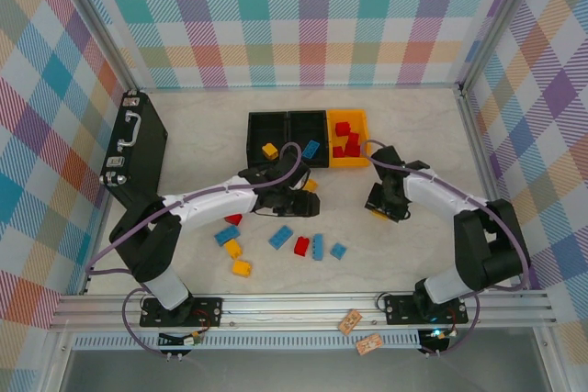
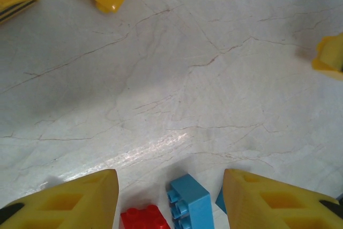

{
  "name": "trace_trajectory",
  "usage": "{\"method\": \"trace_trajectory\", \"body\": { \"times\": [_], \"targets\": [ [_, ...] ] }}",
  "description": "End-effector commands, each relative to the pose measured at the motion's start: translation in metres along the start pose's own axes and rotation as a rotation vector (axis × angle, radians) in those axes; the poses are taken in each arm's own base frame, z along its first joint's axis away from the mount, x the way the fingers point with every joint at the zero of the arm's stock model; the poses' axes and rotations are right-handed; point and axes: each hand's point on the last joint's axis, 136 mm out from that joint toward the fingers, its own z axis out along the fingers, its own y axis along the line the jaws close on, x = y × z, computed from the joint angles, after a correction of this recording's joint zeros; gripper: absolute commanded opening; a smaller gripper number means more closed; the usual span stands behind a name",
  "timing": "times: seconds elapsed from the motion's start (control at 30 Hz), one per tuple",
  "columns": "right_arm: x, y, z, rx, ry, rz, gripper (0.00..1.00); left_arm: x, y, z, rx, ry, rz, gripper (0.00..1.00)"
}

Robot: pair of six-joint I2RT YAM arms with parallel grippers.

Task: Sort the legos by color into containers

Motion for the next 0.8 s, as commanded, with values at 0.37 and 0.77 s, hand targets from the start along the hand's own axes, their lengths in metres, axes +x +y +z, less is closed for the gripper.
{"method": "trace_trajectory", "body": {
  "times": [0.37, 0.77],
  "targets": [
    [-0.028, 0.111, -0.065, -0.284, -0.065, -0.177, 0.43, 0.011, 0.056, -0.03, -0.078, -0.107, -0.182, 0.54],
    [-0.019, 0.251, -0.074, -0.436, -0.025, -0.391, 0.43, 0.033, 0.115, -0.063, -0.163, -0.191, -0.34, 0.54]
  ]
}}
